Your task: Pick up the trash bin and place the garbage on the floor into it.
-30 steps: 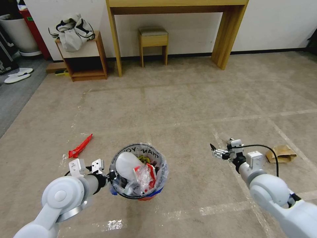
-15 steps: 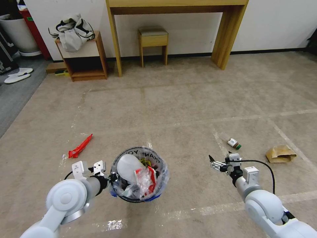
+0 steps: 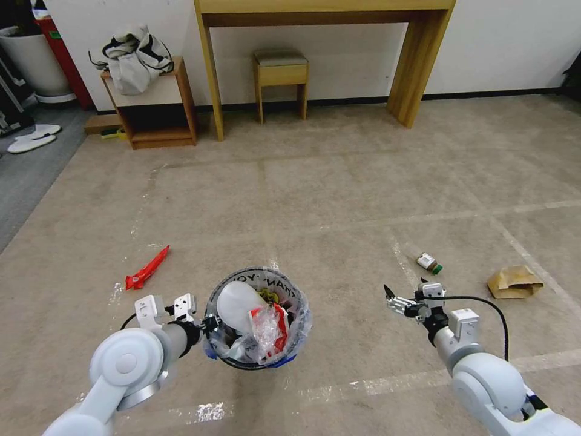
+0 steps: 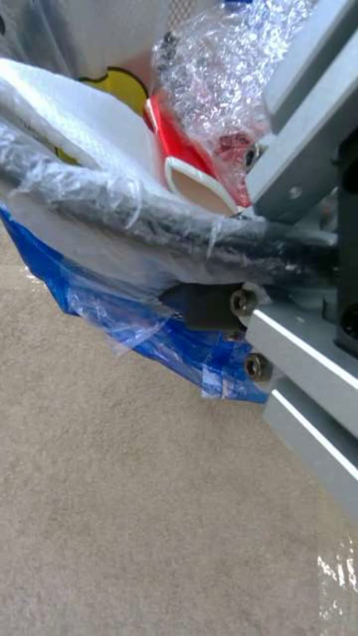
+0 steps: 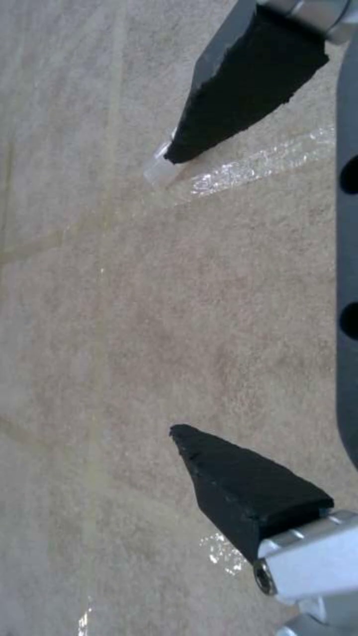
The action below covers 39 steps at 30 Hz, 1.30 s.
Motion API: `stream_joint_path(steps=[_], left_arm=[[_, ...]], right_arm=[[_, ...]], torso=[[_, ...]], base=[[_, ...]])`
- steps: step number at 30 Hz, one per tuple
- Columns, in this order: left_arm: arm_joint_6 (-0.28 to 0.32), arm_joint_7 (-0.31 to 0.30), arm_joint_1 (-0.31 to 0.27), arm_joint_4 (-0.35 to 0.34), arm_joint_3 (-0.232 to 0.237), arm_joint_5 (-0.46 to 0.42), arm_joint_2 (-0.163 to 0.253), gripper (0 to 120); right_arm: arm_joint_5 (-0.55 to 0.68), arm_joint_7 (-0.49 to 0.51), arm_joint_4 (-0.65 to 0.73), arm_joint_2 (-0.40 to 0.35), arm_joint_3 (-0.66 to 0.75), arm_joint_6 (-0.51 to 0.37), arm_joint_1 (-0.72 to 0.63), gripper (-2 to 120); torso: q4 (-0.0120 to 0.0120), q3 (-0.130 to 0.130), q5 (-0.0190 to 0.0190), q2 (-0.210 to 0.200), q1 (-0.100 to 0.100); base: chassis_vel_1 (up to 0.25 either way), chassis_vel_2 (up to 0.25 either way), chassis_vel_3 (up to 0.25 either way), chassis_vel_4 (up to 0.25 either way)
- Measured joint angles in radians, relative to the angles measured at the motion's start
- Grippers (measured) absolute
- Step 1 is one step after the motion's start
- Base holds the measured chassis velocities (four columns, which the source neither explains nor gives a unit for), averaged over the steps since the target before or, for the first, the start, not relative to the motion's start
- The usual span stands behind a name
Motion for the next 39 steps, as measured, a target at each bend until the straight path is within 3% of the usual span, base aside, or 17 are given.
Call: stream_joint_path(steps=[14, 39], left_arm=[[-0.003, 0.007, 0.007, -0.014, -0.037, -0.002, -0.006, 0], [-0.007, 0.055, -0.001, 0.017, -0.011, 0.066, -0.022, 0]], right_arm=[[0.003, -0.003, -0.011, -0.033, -0.04, 0.0, 0.022, 100], [-0.012, -0.019, -0.023, -0.024, -0.042, 0.018, 0.002, 100]], torso=[[0.0003, 0.0, 0.0001, 0.0, 0.0], [0.0001, 0.0, 0.0, 0.0, 0.0]], base=[[0.0, 0.0, 0.0, 0.0], [0.0, 0.0, 0.0, 0.0]])
